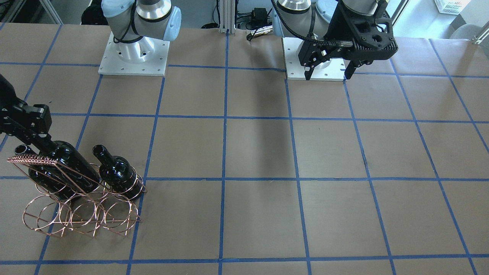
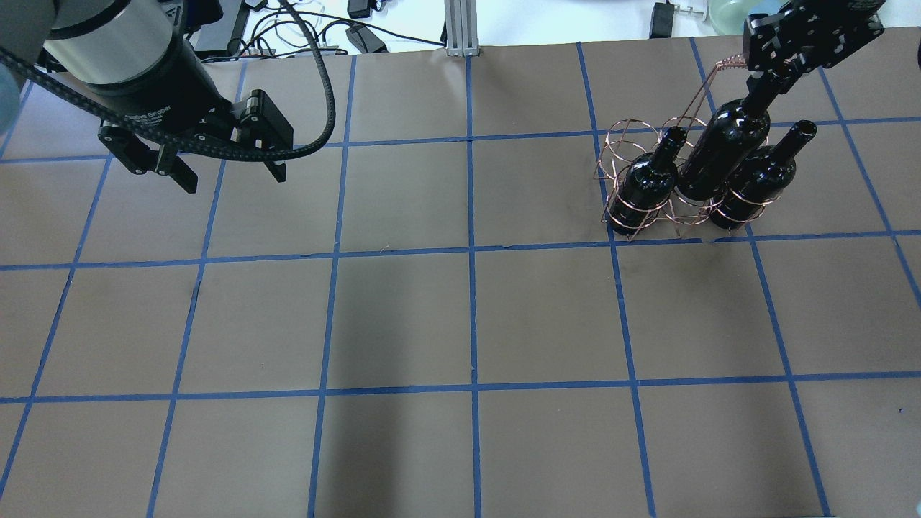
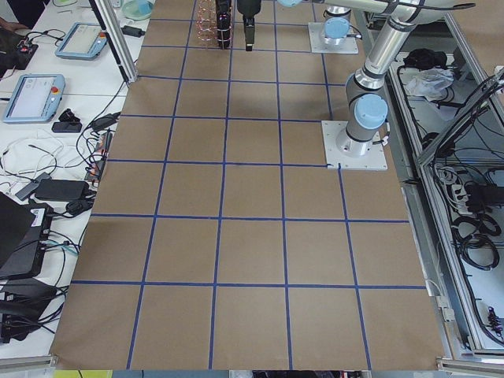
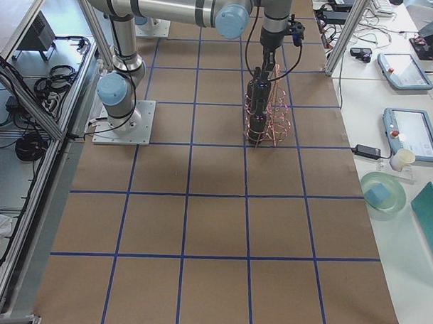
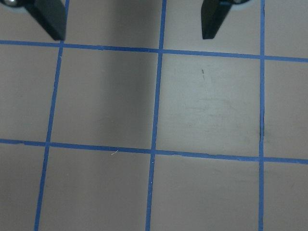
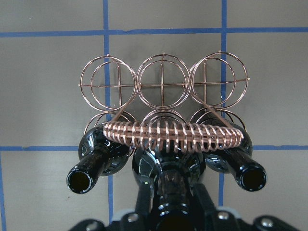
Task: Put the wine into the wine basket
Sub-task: 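Lower the bottle neck-first into the rack's middle slot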
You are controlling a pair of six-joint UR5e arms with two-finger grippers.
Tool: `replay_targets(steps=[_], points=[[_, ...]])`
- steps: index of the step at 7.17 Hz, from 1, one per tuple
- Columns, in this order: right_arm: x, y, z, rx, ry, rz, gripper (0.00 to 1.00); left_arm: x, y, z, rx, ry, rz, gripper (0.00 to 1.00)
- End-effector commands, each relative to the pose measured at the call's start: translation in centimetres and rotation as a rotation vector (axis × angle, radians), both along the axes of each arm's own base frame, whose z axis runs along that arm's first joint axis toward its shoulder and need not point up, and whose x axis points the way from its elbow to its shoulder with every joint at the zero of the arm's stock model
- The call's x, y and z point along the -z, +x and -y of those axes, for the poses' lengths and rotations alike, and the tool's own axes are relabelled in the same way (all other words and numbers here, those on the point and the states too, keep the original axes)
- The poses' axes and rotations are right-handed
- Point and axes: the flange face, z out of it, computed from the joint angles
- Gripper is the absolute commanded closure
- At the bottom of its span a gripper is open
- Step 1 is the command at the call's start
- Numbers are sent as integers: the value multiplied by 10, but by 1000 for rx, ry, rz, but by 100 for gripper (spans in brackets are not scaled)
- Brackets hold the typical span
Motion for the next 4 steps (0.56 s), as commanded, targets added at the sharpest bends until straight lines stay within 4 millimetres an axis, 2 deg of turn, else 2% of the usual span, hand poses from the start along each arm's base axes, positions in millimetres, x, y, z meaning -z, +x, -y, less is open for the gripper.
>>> replay_targets(steps=[1,4], points=[[18,-2,7,-2,9,1,100,1,0,1,38,-2,-1,0],[47,-4,18,1,40,9,100,0,-1,1,38,-5,-4,0]])
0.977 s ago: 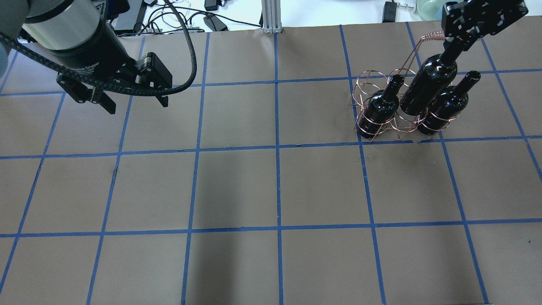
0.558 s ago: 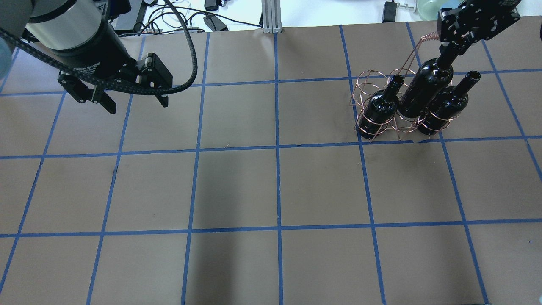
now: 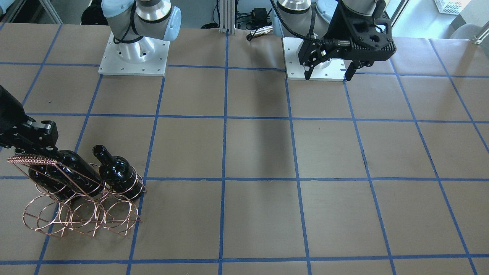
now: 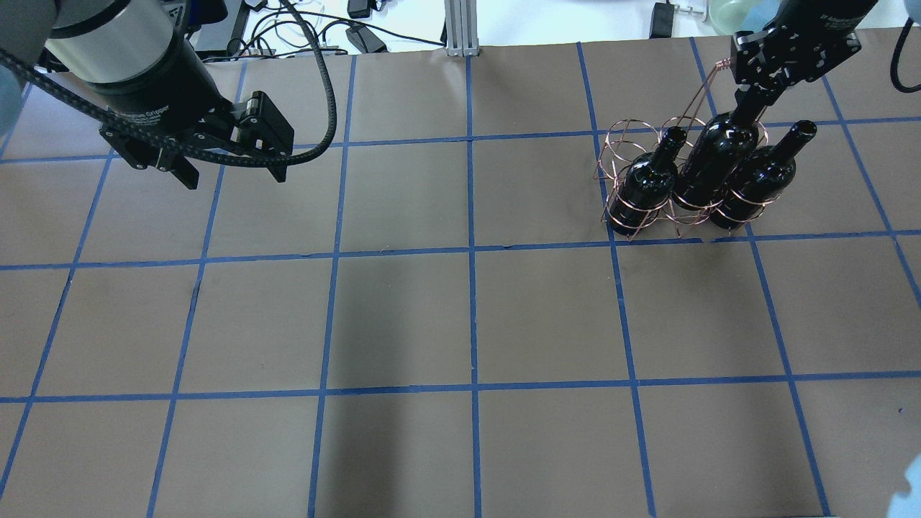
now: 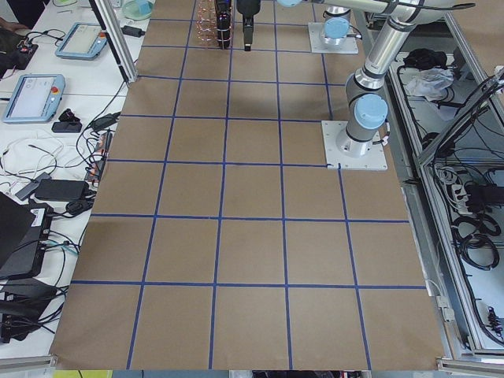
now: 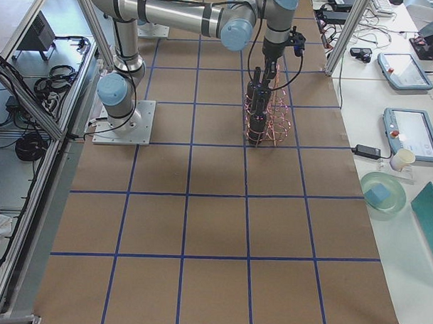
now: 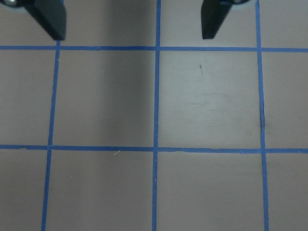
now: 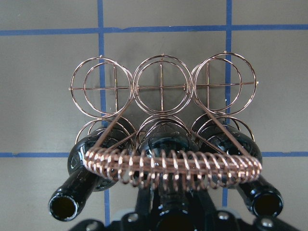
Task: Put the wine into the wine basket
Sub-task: 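Lower the bottle neck-first into the rack's middle slot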
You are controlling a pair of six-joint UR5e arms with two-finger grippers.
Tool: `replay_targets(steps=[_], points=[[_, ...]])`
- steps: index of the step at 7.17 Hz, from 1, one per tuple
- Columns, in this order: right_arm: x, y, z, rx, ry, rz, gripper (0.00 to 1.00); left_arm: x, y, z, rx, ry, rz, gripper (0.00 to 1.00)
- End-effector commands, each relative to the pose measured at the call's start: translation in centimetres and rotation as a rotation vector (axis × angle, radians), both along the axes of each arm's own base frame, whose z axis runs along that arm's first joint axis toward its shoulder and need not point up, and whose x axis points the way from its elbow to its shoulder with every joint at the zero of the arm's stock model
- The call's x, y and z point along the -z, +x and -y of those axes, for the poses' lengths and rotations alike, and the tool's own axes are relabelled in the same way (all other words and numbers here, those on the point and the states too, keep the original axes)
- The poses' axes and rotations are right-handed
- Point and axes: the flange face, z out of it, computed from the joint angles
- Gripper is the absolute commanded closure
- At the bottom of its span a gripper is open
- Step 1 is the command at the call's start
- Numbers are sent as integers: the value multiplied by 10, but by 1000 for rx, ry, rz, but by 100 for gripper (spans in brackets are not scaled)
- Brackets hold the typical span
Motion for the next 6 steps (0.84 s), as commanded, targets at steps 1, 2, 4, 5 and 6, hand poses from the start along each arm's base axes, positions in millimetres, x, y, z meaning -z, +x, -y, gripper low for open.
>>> replay_targets(steps=[1,2,4,5,6], points=[[18,-1,7,-2,18,5,100,1,-1,0,5,1,0,0],[23,0,10,-2,23,5,100,1,0,0,0,1,0,0],[42,0,17,7,56,12,100,1,0,1,-9,3,-2,0],[46,0,16,22,63,14,100,1,-1,0,-6,3,-2,0],[48,1,16,20,51,11,97,0,-1,0,-8,0,-2,0]])
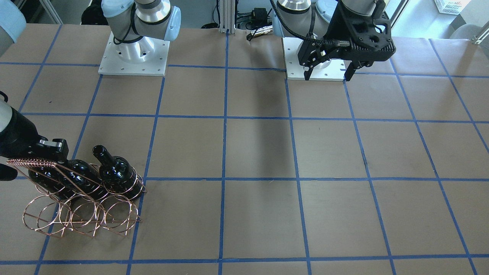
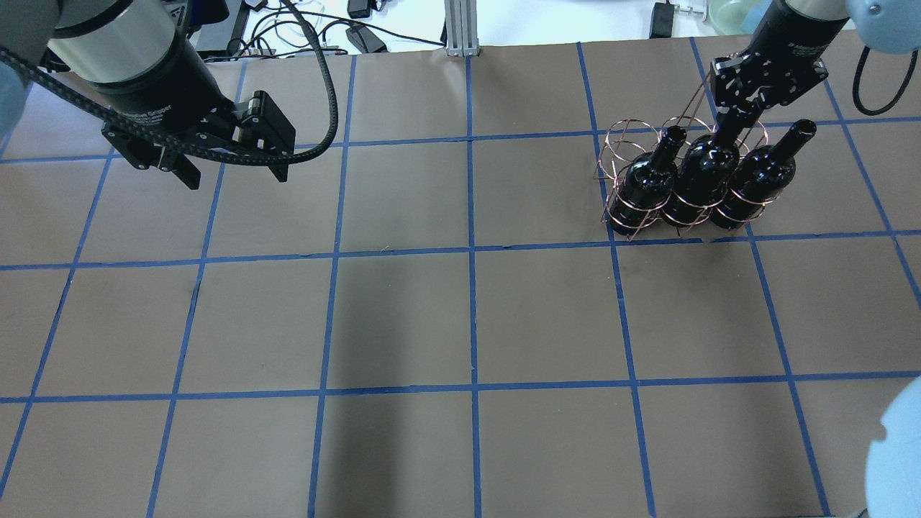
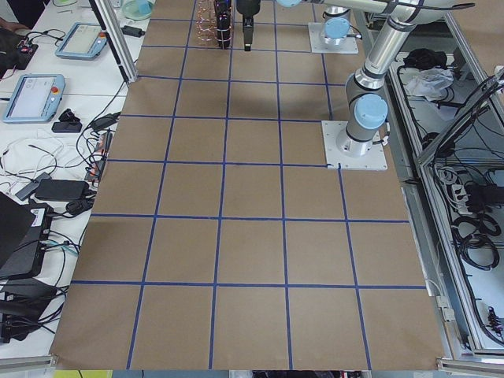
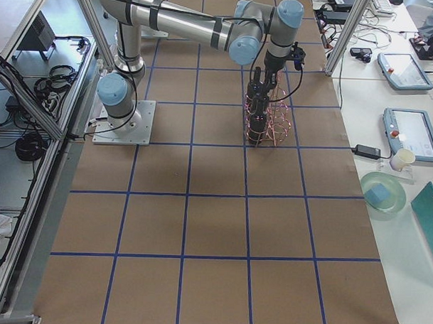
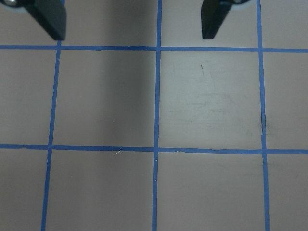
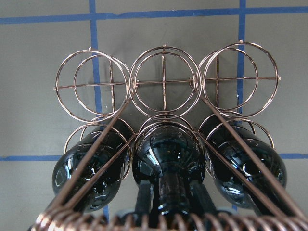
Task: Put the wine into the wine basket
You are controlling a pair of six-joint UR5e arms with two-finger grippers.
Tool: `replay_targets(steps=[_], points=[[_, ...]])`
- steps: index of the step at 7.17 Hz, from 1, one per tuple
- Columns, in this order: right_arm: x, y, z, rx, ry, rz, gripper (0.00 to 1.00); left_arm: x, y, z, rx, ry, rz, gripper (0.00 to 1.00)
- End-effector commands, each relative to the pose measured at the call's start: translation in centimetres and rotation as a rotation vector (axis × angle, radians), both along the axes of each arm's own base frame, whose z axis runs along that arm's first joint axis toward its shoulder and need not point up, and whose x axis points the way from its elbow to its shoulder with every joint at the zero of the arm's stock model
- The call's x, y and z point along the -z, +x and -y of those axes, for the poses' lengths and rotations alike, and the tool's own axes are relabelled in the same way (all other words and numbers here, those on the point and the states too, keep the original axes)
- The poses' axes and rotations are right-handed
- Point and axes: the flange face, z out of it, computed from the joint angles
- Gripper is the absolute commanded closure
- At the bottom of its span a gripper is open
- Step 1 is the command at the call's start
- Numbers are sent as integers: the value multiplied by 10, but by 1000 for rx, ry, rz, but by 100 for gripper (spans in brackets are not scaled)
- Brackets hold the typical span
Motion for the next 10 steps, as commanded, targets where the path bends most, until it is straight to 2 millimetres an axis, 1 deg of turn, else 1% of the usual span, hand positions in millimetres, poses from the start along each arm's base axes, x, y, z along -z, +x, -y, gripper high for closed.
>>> replay_targets(steps=[1,2,3,4,5,6,7,8,9,10], points=[[4,2,2,-4,-22,-7,53,-2,0,-1,0,-6,1,0],[-1,3,-1,-8,-23,-21,1,-1,0,-1,0,-3,0,0],[-22,10,-9,-15,-55,-29,0,-1,0,-1,-3,-2,-2,0],[-62,22,-36,-19,-79,-33,0,0,0,0,-1,-2,0,0],[-98,32,-73,-21,-59,-20,0,-1,0,-1,6,-2,1,0],[-121,40,-104,-14,-44,-23,0,0,0,0,-1,-2,1,0],[-138,54,-136,12,-18,-19,1,-1,0,-1,6,-3,3,0],[-129,78,-168,-31,-5,-24,2,-1,0,-1,8,-2,1,0],[-123,89,-194,-16,-15,-22,2,2,0,0,-6,4,1,0],[-120,85,-188,-11,-18,-51,1,5,0,-3,-3,6,3,0]])
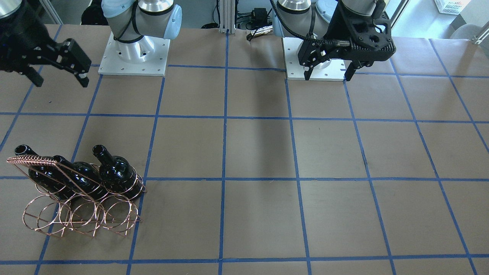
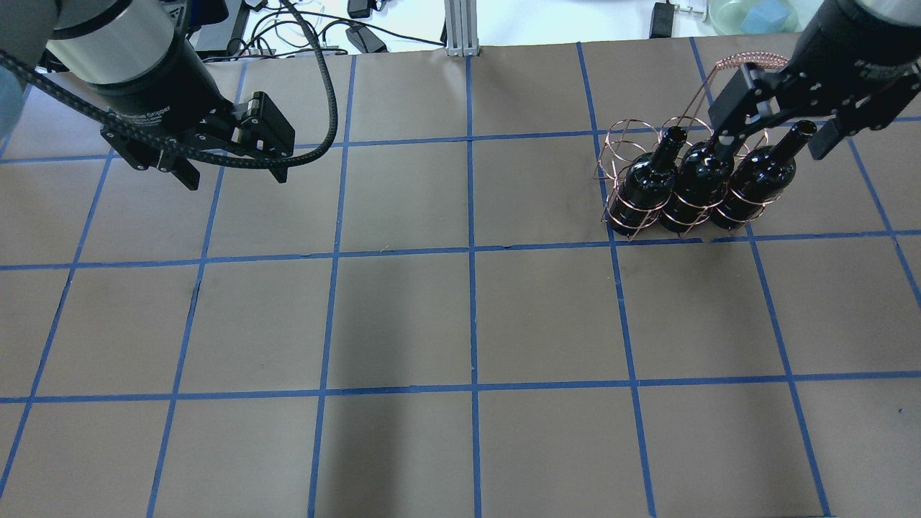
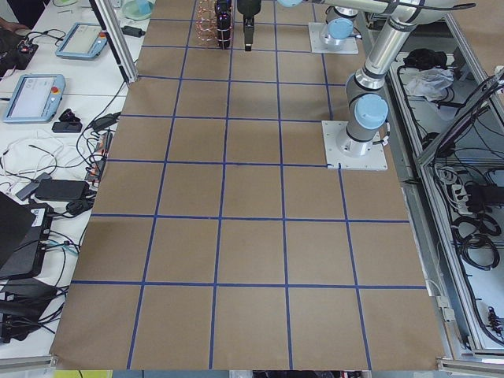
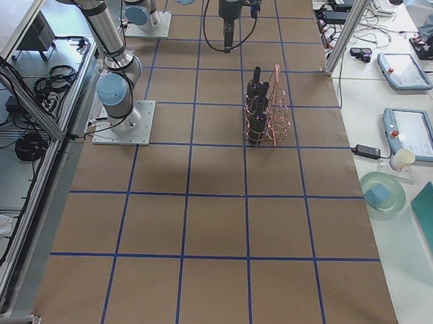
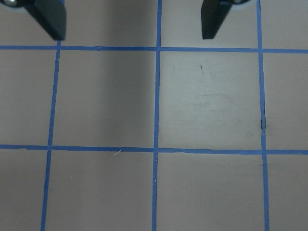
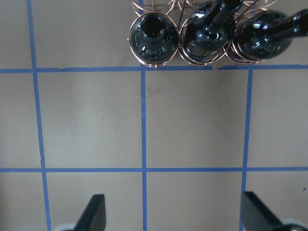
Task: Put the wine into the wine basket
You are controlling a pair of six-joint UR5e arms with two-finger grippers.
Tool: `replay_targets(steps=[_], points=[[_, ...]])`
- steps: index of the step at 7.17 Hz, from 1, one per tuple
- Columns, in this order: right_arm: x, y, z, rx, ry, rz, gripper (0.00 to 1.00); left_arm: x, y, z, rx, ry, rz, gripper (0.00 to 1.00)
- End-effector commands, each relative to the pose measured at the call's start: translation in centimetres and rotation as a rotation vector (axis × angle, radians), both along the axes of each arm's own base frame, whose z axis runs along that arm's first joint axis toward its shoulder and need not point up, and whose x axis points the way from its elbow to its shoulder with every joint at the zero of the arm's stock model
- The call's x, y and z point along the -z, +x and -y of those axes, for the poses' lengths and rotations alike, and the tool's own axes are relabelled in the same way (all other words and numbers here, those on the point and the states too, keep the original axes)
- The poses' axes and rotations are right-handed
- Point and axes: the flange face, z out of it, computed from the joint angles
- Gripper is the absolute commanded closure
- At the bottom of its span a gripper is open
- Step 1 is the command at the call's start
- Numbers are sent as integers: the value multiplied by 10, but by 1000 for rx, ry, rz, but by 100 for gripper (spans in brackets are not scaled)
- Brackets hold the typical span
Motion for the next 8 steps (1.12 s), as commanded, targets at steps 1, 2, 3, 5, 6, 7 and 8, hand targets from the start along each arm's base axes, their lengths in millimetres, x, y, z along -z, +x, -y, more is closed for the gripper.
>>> replay_targets(steps=[1,2,3,5,6,7,8], points=[[3,7,-11,5,-8,-16,1,5,0,-5,6,1,1,0],[5,14,-8,0,-7,-20,1,5,0,-4,8,1,1,0],[-3,17,7,-5,-51,-24,0,5,0,-4,9,1,1,0],[-13,18,28,-15,-26,-49,0,5,0,-5,11,0,1,0],[-14,19,29,-13,-29,-43,0,5,0,-5,11,1,1,0],[-13,20,29,-13,-30,-34,0,5,0,-5,11,0,1,0],[-14,20,29,-15,-30,-34,0,5,0,-5,11,1,1,0]])
